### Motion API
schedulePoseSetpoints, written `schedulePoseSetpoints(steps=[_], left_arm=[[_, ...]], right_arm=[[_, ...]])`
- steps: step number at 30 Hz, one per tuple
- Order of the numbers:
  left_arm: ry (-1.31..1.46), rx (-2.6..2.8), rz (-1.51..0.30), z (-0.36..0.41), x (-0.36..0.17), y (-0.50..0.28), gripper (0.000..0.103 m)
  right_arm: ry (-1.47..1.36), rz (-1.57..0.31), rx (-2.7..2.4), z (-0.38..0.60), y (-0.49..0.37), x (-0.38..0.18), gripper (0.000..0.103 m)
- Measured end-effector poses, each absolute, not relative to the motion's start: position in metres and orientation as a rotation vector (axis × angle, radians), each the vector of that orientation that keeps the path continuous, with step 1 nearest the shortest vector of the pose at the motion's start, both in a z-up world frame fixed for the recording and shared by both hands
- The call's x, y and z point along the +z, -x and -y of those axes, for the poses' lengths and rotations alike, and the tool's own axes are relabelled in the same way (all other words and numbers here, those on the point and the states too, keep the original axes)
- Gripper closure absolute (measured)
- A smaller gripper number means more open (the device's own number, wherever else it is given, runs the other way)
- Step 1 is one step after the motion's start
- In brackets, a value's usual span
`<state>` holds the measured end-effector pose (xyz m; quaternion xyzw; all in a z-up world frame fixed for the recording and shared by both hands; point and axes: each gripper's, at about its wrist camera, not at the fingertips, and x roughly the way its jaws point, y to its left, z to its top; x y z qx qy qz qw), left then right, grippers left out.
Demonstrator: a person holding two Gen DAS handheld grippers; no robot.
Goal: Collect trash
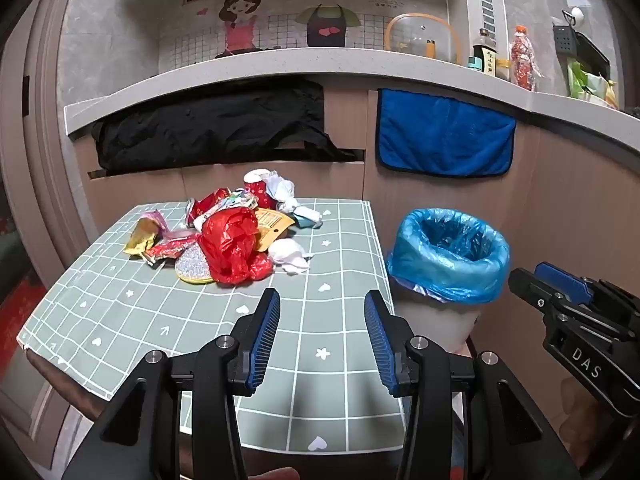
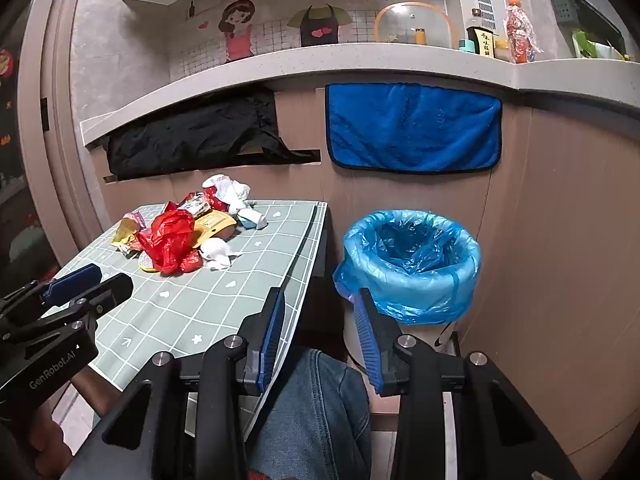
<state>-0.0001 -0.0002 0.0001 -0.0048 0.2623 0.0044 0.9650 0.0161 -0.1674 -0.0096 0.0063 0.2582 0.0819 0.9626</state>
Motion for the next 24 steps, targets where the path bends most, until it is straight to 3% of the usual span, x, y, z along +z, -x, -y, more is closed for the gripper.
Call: schedulePoseSetpoints(steps=[24], left_arm=[[0.053,-0.012,-0.483,-0.008,0.012,0.018,0.058]], right_arm=[[0.018,-0.46,0.171,0.163,0.005,0.009,0.069]])
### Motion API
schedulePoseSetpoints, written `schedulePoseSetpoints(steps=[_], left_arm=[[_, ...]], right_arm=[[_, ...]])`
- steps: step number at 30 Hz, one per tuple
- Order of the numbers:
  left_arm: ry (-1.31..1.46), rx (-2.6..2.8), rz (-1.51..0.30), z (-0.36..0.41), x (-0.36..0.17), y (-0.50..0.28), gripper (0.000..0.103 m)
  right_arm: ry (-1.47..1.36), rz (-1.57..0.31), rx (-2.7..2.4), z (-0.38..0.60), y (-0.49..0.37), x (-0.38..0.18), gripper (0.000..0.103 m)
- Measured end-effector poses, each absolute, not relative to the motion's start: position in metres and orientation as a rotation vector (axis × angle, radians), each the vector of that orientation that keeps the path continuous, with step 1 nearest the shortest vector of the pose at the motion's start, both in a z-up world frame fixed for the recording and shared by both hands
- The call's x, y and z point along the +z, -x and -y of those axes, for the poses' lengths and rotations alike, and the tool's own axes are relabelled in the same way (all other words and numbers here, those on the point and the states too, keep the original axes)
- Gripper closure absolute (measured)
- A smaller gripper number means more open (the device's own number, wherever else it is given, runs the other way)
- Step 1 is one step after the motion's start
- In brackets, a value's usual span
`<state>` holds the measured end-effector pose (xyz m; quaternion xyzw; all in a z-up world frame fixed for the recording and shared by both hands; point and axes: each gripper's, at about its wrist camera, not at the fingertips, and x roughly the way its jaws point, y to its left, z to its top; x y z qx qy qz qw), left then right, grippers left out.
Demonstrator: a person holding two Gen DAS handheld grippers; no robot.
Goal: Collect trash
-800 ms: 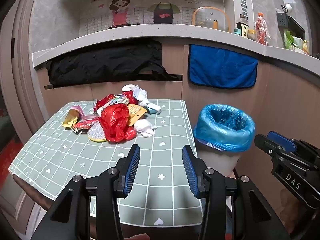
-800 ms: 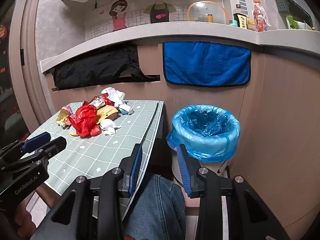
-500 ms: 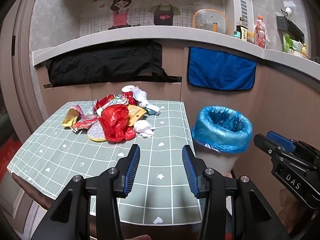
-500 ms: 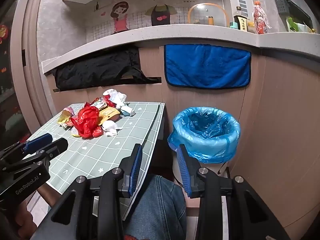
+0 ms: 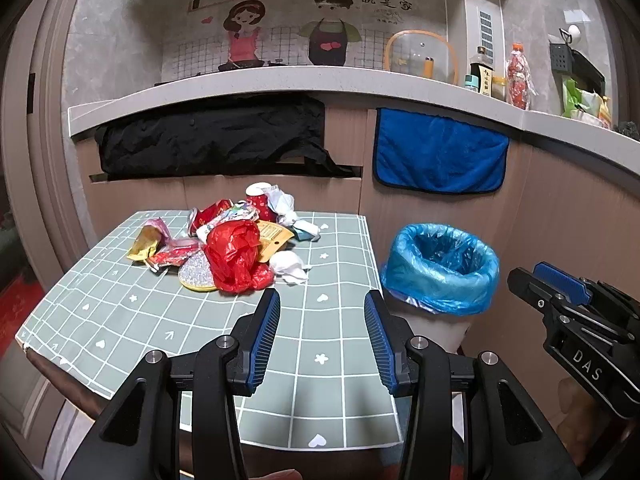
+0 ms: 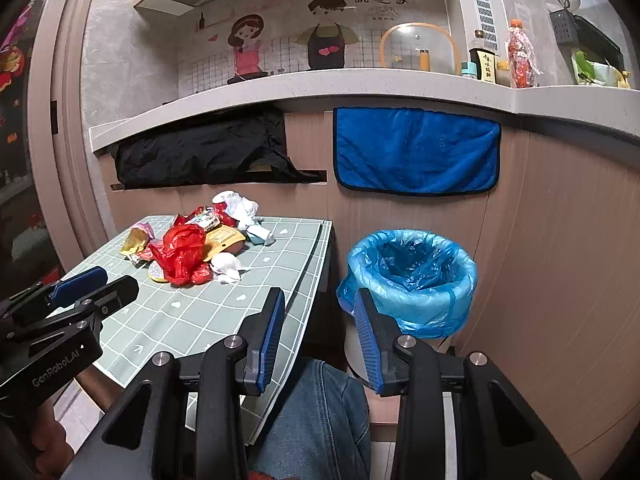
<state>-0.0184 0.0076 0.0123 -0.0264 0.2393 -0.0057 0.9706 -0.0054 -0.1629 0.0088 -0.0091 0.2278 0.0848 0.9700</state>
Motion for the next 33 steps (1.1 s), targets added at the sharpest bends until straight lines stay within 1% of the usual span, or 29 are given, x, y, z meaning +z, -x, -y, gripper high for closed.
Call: schedulePoseSetpoints(steps=[33], left_arm=[[0.06,-0.022,-0.475,-0.008,0.0172,0.0229,0.058]], right_arm=[[0.018,-0.456,0.169,0.1628,0.0077,0.0101,0.069]])
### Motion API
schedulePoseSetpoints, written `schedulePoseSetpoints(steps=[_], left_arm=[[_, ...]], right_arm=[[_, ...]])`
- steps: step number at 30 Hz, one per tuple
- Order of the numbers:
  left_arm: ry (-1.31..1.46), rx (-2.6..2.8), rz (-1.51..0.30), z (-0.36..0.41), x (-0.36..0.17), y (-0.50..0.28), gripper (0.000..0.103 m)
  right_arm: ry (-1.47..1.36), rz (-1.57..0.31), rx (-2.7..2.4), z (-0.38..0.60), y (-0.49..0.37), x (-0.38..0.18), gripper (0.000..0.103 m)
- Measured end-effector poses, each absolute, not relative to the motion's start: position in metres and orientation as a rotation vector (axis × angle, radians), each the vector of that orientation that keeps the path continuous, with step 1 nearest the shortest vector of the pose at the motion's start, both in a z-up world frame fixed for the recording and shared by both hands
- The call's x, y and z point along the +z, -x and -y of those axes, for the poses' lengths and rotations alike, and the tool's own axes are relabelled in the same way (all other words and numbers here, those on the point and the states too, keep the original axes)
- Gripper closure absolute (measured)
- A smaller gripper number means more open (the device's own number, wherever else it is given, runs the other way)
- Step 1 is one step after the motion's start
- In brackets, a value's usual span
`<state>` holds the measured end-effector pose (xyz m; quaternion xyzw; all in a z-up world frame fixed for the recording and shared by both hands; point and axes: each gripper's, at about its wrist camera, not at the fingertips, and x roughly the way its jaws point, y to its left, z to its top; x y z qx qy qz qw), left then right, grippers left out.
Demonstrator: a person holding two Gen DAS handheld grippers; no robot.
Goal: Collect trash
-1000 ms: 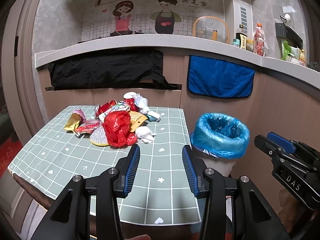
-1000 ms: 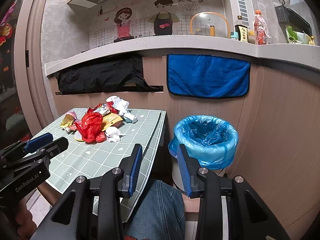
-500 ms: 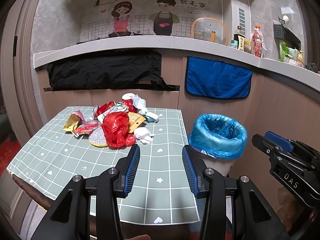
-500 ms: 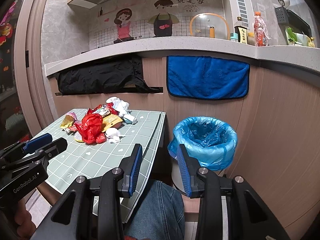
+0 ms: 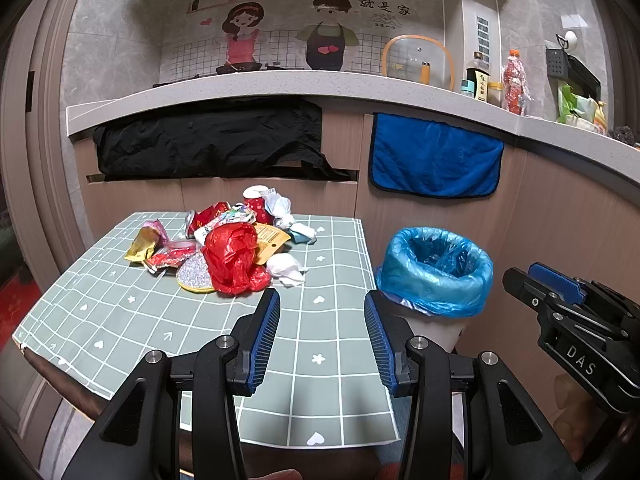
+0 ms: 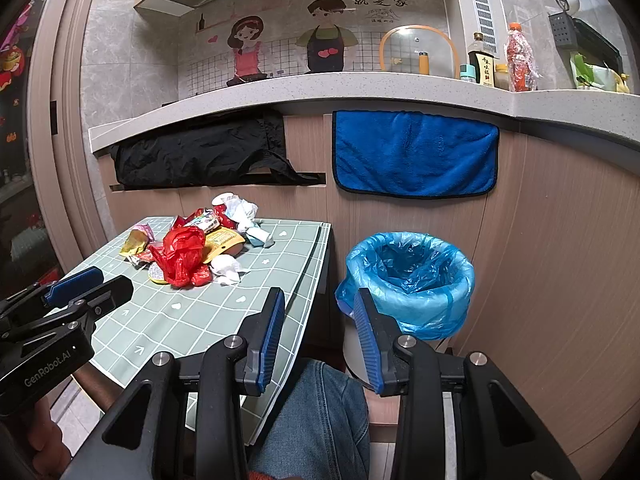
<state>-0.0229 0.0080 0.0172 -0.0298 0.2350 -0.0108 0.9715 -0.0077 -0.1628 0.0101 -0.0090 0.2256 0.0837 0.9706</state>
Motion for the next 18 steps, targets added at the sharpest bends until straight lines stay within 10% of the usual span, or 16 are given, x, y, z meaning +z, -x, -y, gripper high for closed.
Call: schedulePoseSetpoints(steps=[18], left_arm=[[0.06,-0.026,-0.482,-0.0033,0.0159,0.0259,0.058]], right_arm=[[0.019,-0.454,0.166,0.1628,0.0085,0.0102,0.069]])
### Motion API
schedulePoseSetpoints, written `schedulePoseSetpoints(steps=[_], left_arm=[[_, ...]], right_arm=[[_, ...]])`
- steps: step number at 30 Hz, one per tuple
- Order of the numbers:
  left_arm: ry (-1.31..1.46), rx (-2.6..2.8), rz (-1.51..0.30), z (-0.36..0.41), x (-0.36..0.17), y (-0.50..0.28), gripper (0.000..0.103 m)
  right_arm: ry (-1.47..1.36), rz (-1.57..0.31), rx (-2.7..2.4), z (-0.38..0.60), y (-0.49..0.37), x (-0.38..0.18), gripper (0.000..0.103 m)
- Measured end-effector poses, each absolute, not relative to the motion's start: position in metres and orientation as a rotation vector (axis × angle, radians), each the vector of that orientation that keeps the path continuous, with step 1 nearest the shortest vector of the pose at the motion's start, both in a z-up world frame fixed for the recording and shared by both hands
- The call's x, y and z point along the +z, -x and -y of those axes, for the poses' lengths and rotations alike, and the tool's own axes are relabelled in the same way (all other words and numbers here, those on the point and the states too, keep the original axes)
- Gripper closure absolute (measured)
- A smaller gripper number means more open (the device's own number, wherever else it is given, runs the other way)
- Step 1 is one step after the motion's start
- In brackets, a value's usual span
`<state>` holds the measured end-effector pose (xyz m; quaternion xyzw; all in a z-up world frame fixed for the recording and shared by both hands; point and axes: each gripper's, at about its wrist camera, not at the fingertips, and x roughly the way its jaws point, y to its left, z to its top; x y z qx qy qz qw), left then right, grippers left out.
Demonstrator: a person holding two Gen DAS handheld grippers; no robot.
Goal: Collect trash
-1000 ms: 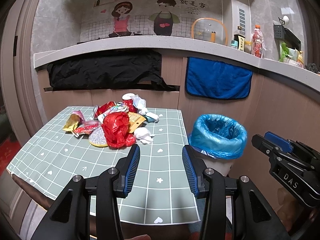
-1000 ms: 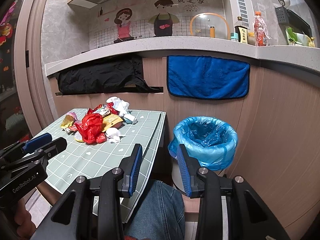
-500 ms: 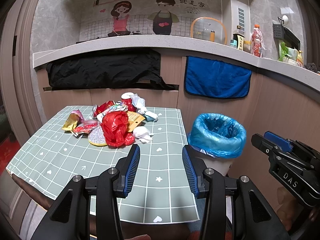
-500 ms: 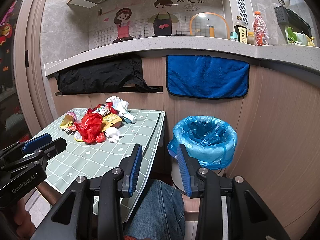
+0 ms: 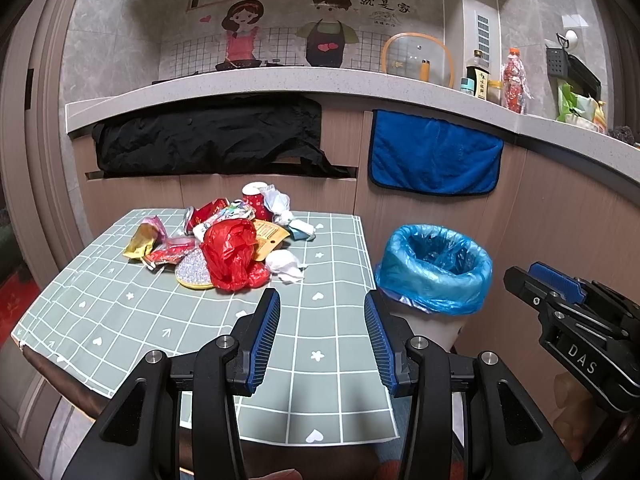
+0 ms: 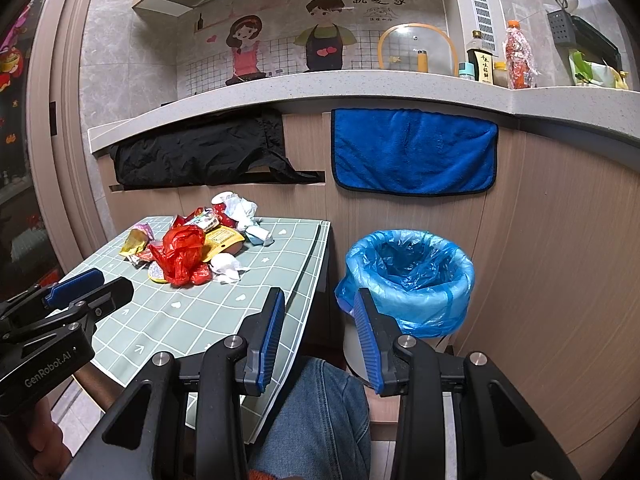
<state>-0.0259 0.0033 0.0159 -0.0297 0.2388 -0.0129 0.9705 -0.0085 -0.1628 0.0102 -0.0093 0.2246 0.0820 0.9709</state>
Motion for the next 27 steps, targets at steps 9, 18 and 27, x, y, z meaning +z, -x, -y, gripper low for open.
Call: schedulePoseSetpoints(steps=[9,18,27], left_arm=[[0.059,-0.026,-0.484,-0.003,0.016,0.026,0.058],[0.058,-0.024,-0.485,-0.003,0.014,0.027,0.058],[0.065,0.04,-0.508,-0.033,0.016,-0.012,0.058]], right_arm=[[0.019,-0.453,0.165,0.164,0.009,0.011,0.069],[0.019,-0.455,0.166,0.164,0.009,0.011,0.069],[0.055,-0.426,0.239,0.149,-0.025,0.022,0.069]])
